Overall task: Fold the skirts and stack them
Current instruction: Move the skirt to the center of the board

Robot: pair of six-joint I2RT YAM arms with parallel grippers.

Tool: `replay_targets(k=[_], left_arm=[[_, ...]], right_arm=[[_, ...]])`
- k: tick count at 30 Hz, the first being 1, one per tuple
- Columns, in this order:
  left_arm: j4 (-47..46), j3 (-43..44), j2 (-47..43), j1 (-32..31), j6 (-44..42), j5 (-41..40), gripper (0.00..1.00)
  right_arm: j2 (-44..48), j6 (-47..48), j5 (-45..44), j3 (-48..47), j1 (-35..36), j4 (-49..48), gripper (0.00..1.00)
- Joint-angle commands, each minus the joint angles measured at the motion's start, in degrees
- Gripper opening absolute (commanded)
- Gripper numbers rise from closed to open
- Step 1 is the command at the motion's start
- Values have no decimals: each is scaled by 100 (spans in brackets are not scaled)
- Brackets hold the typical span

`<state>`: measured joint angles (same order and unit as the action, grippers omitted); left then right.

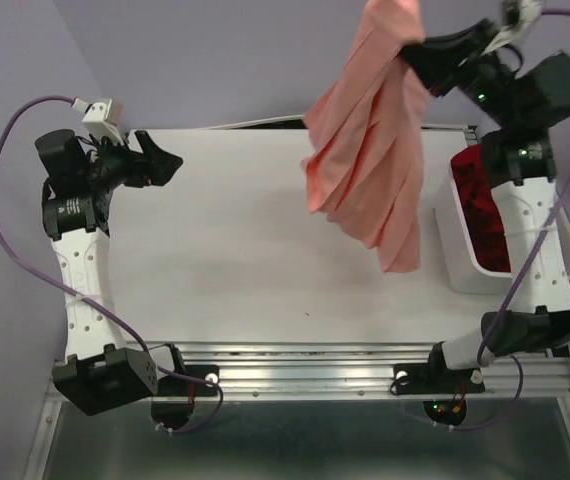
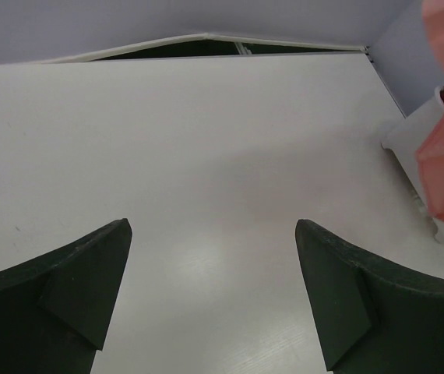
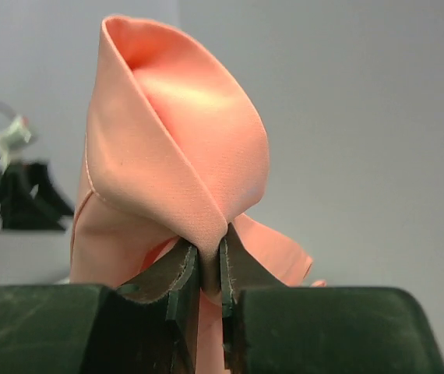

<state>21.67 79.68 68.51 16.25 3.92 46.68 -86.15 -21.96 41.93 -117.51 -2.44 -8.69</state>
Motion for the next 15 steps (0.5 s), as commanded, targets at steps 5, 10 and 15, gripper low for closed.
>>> replay_targets(k=[5, 10, 15], left_arm=[[179, 224, -118, 36, -830, -114, 99], [592, -241, -206, 18, -1867, -326, 99], [1198, -734, -93, 1, -3254, -308, 99]], right_arm=[[749, 2124, -1466, 4391, 3150, 1212, 1], [109, 2925, -2654, 6081, 4681, 413, 1], [-708, 2995, -2972, 6136, 5025, 331, 50]])
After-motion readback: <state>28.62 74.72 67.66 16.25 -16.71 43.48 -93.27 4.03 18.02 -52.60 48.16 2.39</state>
